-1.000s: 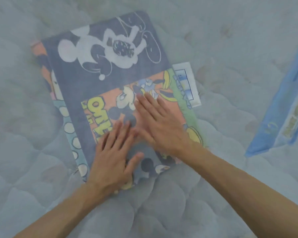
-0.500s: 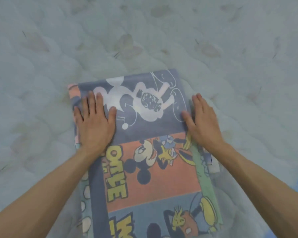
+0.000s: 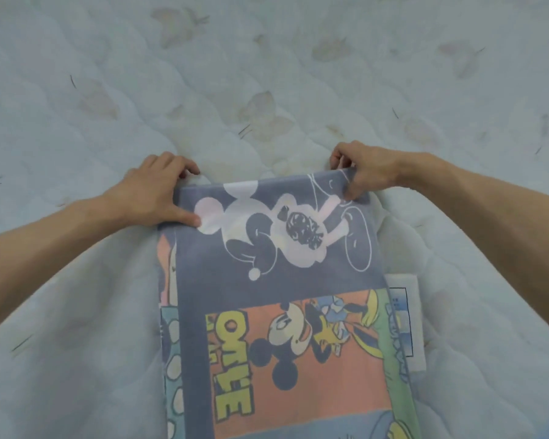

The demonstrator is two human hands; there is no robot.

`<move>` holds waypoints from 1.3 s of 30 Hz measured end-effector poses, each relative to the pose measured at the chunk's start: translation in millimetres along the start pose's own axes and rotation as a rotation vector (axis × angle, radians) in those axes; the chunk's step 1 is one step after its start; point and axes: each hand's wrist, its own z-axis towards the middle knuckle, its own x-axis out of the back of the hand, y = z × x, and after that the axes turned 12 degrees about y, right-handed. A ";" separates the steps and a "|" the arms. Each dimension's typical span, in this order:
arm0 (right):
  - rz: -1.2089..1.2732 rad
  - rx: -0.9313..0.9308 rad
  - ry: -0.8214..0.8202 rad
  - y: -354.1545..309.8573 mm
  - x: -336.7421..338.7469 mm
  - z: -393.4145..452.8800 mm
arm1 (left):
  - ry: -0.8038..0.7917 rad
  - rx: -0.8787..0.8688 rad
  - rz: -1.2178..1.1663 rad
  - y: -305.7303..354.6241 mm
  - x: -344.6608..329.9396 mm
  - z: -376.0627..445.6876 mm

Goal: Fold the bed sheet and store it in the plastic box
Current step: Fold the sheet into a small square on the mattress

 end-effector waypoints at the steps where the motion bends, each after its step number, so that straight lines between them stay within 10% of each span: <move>1: -0.071 0.040 0.020 3.0 -2.2 -1.7 | 0.027 -0.019 0.039 1.9 -3.5 -3.1; 15: -0.318 0.372 0.551 31.4 -53.1 -44.0 | 0.642 -0.307 0.321 20.9 -43.6 -64.7; 22: -0.284 0.219 0.212 21.8 -26.8 -14.5 | 0.568 -0.522 0.249 11.8 -46.4 -65.0; 28: -0.314 -0.007 0.032 25.7 11.7 -1.6 | 0.160 0.206 -0.261 -8.4 -26.1 -29.6; 39: 0.399 -0.150 0.162 42.0 -5.8 -28.9 | -0.301 -0.036 -0.030 -7.0 13.9 15.0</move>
